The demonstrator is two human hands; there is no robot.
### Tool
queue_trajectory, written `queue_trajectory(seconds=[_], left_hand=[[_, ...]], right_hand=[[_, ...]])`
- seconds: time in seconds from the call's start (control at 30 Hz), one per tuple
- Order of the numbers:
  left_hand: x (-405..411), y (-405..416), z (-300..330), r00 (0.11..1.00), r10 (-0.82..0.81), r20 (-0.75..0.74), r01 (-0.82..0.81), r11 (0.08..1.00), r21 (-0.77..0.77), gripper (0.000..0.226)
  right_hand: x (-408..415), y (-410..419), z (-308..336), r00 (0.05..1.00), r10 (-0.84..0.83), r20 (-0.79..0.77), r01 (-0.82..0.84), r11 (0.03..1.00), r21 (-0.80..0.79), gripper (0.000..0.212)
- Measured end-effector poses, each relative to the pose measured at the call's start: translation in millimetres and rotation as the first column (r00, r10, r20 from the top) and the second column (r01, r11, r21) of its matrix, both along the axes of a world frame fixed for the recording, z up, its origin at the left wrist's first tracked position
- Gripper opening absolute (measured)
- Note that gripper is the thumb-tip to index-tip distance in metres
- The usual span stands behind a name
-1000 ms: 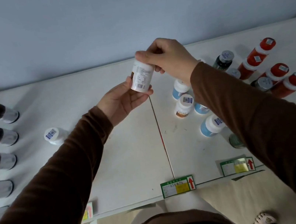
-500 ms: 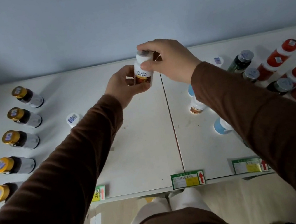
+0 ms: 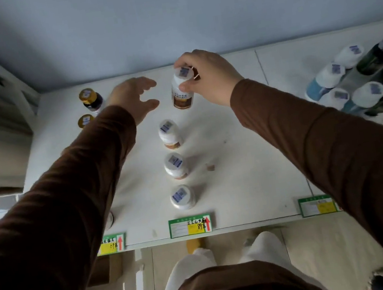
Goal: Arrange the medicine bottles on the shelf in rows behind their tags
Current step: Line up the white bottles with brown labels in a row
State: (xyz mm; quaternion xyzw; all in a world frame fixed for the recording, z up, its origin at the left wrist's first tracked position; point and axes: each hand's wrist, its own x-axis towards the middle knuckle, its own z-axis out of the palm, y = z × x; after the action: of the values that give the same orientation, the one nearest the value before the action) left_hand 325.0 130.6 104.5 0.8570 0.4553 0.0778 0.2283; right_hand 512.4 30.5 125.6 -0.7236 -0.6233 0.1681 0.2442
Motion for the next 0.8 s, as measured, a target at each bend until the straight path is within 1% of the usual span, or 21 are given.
queue_trajectory(seconds=[0.1, 0.27, 0.67, 0.8], left_hand=[[-16, 8, -16, 0.998, -0.019, -0.066, 0.021, 0.999, 0.024, 0.043], [-26, 19, -41, 0.995, -0.02, -0.099, 0.02, 1.0, -0.005, 0.044], [-21, 24, -56, 0.995, -0.033, -0.097, 0.027, 0.998, -0.055, 0.044], [-23, 24, -49, 0.994, -0.029, -0.107, 0.022, 0.998, -0.064, 0.044]], right_hand=[[-21, 13, -16, 0.999, -0.027, 0.033, 0.029, 0.997, -0.072, 0.044], [-42, 29, -36, 0.997, -0.032, 0.069, 0.042, 0.988, -0.147, 0.043], [-52, 48, -62, 0.989, 0.025, 0.147, -0.002, 0.988, -0.152, 0.042], [-51, 49, -58, 0.99, 0.033, 0.138, -0.007, 0.982, -0.188, 0.048]])
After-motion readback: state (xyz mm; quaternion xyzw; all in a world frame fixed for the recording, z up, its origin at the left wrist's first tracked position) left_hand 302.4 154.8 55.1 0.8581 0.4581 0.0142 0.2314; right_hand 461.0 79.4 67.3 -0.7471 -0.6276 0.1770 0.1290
